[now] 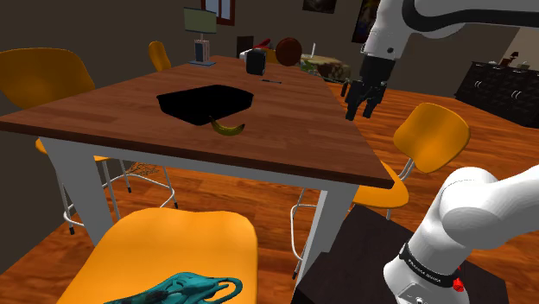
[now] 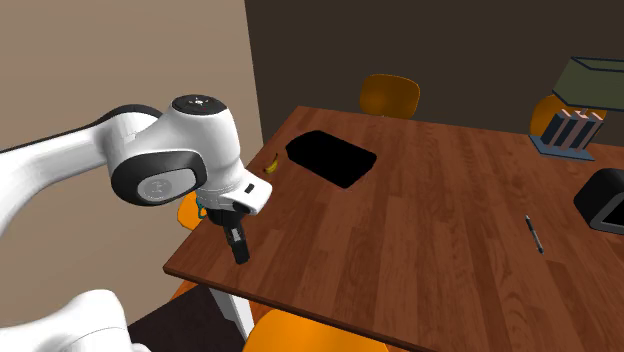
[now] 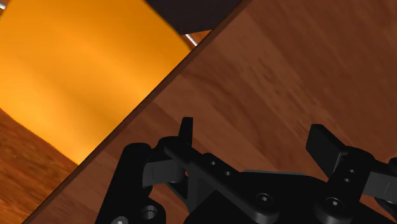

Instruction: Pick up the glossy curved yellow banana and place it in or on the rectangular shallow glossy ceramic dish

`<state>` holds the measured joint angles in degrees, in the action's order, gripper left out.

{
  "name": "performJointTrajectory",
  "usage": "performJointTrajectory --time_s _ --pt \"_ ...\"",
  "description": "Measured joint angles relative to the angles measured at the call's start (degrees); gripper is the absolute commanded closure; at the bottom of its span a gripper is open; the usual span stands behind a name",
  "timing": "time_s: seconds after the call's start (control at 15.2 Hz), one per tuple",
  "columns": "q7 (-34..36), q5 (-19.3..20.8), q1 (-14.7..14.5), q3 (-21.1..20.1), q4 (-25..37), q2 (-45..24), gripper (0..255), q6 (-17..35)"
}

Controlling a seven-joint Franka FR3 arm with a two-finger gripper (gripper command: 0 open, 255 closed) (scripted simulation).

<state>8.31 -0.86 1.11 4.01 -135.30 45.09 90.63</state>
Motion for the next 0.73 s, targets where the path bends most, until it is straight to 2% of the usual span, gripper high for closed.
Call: performJointTrajectory --time_s 0.26,0.73 --pt "-1.36 -0.58 -1.54 -0.65 0.92 -2.91 0 3.24" --pt "-5.73 -2.29 -6.32 -3.14 4.04 -12.53 0 14.04"
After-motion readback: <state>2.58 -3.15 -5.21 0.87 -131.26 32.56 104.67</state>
